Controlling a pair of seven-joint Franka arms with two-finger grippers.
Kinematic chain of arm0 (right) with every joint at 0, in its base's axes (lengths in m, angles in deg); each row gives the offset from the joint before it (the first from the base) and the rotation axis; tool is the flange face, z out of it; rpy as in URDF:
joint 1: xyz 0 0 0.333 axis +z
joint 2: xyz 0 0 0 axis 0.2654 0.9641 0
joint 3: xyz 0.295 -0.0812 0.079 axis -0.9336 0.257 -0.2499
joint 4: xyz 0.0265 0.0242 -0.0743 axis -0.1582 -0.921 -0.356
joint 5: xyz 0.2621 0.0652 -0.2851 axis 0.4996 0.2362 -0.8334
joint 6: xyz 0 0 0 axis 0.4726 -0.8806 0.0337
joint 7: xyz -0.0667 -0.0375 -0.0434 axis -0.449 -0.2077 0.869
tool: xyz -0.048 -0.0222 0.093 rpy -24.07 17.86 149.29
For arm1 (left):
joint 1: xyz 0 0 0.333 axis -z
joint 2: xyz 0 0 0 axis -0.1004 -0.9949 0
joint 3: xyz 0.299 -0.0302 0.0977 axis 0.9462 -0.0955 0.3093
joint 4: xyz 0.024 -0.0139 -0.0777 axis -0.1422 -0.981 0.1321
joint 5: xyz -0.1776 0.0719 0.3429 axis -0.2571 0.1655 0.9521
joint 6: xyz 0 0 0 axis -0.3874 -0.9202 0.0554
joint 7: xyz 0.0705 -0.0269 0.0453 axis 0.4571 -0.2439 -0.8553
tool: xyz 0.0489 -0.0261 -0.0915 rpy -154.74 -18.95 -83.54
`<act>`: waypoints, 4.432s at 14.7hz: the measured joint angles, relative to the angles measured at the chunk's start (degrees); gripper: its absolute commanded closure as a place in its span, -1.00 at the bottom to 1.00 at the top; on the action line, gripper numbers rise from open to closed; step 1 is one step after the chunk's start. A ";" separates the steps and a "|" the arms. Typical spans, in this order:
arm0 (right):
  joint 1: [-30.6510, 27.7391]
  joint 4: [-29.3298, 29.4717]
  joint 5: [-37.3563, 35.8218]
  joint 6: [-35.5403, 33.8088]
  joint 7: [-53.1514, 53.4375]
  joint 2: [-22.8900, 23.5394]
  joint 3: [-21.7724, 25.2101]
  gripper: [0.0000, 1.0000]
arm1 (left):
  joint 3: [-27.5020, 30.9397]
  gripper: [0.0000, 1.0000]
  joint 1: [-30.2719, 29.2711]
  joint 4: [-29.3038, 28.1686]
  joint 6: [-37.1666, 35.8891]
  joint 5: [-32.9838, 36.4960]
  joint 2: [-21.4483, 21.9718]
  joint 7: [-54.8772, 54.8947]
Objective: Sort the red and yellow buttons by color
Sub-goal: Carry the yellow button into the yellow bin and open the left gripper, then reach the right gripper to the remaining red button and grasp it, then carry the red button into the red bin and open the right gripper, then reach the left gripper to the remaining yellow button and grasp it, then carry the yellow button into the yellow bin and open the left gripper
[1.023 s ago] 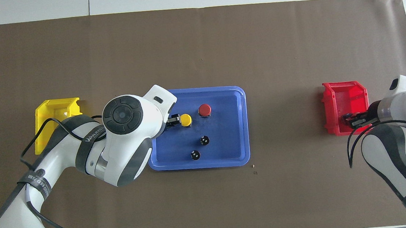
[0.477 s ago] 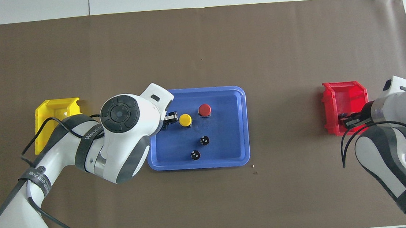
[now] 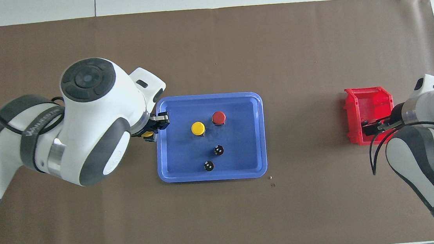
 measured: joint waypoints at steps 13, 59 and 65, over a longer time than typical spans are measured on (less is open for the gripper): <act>39.82 46.23 -3.22 -10.30 59.72 31.40 -1.54 -0.94 | 0.81 0.97 -23.50 -21.00 14.66 -0.04 7.86 28.48; 0.64 4.70 -2.77 5.88 0.13 5.84 -0.90 0.72 | -0.61 0.97 13.21 -4.92 26.60 3.40 -13.12 -25.59; 0.40 1.92 -3.12 9.72 -0.78 5.72 -0.91 0.70 | 0.20 0.97 5.77 7.76 3.01 3.39 -8.66 -16.74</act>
